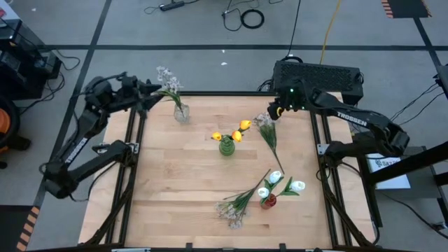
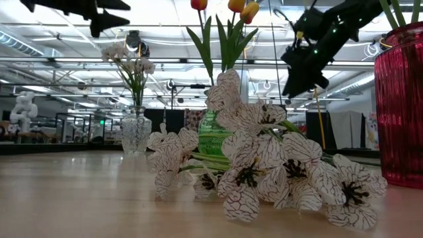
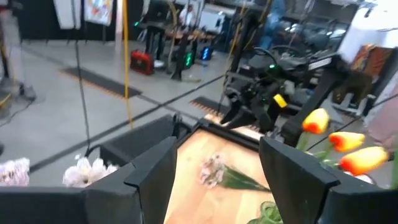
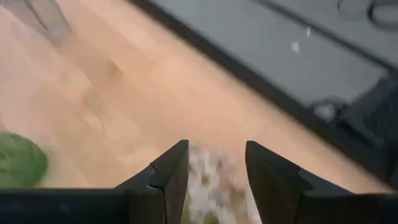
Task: Sort flowers into vase by color
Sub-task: Put the top white flowers into the transparent vase
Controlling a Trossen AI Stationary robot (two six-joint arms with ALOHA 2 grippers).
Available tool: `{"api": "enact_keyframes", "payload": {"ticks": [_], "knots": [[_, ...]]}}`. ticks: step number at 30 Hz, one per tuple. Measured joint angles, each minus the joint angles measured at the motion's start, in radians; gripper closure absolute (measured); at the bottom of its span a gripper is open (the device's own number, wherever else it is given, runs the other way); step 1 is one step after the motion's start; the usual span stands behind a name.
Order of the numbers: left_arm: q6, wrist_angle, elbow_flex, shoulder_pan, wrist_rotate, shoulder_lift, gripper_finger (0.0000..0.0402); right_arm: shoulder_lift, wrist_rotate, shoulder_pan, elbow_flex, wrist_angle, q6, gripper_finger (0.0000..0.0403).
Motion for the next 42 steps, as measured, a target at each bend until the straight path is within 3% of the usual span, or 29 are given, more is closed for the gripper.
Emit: {"api": "enact_keyframes", "payload": {"ticks": [10, 14, 19, 28, 36, 42], "knots": [[0.055, -0.005, 0.000, -0.299, -0.314, 0.066, 0.0166, 0.008, 0.016, 0.022, -0.008, -0.321, 0.096, 0.0252], [0.057, -0.016, 0.000, -0.392, -0.349, 0.073, 0.0167, 0.008, 0.023, 0.080, -0.063, -0.333, 0.167, 0.0244], [0.057, -0.008, 0.000, -0.459, -0.399, 0.073, 0.0166, 0.008, 0.022, 0.185, -0.169, -0.305, 0.270, 0.0192], [0.082, -0.025, 0.000, -0.516, -0.410, 0.099, 0.0166, 0.008, 0.003, 0.319, -0.332, -0.006, 0.424, 0.0097], [0.083, -0.006, 0.000, -0.550, -0.407, 0.135, 0.0166, 0.011, 0.036, 0.372, -0.367, 0.059, 0.455, 0.0085], [0.083, -0.001, 0.000, -0.561, -0.407, 0.157, 0.0166, 0.090, 0.042, 0.399, -0.367, 0.080, 0.454, 0.0085]]}}
